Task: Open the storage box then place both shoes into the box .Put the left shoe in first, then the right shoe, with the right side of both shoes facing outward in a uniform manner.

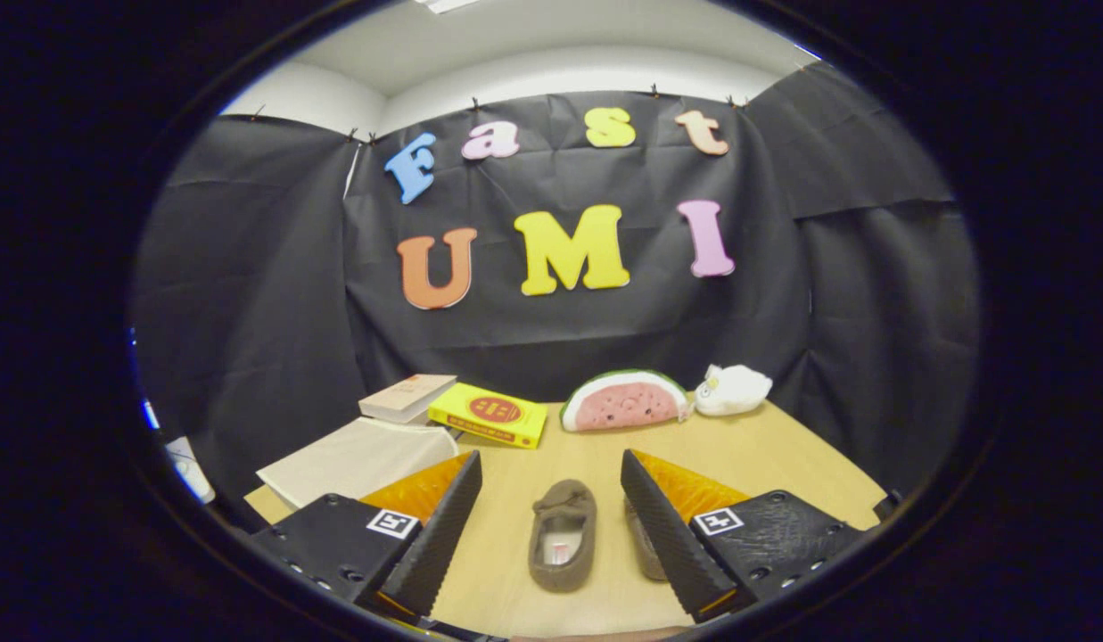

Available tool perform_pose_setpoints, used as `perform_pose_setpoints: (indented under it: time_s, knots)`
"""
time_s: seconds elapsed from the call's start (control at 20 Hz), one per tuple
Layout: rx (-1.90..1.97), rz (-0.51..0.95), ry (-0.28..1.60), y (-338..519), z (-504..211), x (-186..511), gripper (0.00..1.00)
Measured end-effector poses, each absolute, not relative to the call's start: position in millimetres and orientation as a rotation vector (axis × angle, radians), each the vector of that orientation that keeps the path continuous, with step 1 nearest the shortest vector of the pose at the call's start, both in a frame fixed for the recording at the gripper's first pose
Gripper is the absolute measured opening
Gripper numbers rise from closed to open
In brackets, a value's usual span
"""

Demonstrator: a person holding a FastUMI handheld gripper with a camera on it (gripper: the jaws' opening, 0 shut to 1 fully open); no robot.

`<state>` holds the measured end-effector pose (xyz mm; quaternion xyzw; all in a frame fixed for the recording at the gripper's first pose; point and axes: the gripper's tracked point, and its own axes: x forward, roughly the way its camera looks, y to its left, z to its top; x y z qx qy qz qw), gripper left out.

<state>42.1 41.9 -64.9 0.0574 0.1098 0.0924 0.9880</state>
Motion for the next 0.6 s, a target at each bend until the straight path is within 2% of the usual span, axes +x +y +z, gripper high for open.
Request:
perform_pose_setpoints:
  time_s: [0.15, 0.6]
  knots:
    - [0.153, 0.274, 0.317, 72, -88, 61, 0.96]
    - [0.422, 0.672, 0.641, 171, -135, 90, 0.96]
